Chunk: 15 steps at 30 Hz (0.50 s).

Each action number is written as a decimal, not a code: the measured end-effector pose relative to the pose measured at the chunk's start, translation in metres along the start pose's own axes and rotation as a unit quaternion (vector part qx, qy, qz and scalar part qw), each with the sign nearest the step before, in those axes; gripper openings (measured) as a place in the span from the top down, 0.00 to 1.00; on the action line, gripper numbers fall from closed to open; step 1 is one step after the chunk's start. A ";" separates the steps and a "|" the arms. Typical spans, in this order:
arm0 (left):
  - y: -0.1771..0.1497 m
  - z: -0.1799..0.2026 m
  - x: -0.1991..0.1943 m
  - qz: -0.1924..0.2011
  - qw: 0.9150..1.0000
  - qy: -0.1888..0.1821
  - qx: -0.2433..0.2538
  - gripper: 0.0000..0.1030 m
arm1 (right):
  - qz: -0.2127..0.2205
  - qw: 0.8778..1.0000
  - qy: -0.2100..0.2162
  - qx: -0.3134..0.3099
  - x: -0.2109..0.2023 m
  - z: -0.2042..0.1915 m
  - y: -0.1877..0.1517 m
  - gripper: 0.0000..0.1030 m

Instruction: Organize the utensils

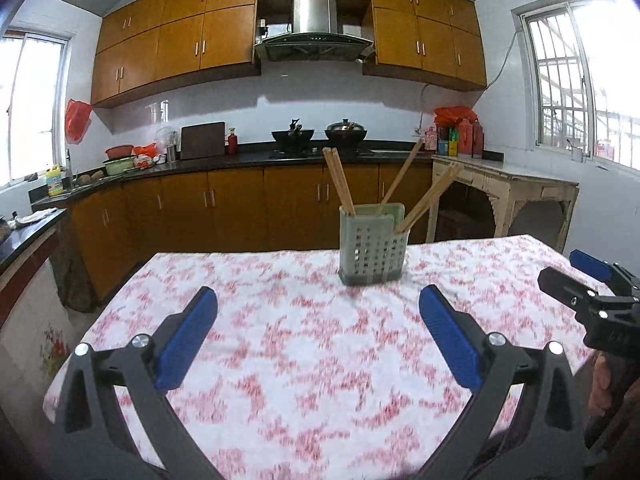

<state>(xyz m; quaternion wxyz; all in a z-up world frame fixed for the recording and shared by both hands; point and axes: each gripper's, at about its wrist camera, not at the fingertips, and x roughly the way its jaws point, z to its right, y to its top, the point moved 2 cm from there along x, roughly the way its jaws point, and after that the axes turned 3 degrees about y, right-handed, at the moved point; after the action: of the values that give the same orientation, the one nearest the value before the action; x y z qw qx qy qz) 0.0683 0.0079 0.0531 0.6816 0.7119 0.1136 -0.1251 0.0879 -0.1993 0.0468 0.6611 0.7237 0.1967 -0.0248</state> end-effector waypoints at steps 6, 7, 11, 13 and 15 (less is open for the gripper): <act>-0.023 0.001 -0.018 0.010 1.000 0.012 -0.007 0.04 | 0.007 1.000 -0.005 0.002 -0.020 -0.003 -0.025 0.02; -0.026 0.002 -0.020 0.010 1.000 0.012 -0.006 0.04 | 0.007 1.000 -0.007 0.003 -0.023 -0.004 -0.029 0.02; -0.041 0.006 -0.023 0.003 1.000 0.019 0.002 0.04 | 0.002 1.000 -0.012 0.008 -0.030 -0.006 -0.043 0.02; -0.048 0.005 -0.023 -0.007 1.000 0.020 -0.004 0.04 | -0.001 1.000 -0.008 0.013 -0.033 -0.007 -0.050 0.02; -0.055 0.001 -0.023 -0.016 1.000 0.020 -0.016 0.04 | -0.005 1.000 -0.007 0.011 -0.035 -0.008 -0.054 0.02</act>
<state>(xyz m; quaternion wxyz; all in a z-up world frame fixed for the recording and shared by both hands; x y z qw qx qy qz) 0.0282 0.0099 0.0089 0.6884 0.7013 0.1404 -0.1203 0.0365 -0.1976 0.0069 0.6540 0.7300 0.1955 -0.0351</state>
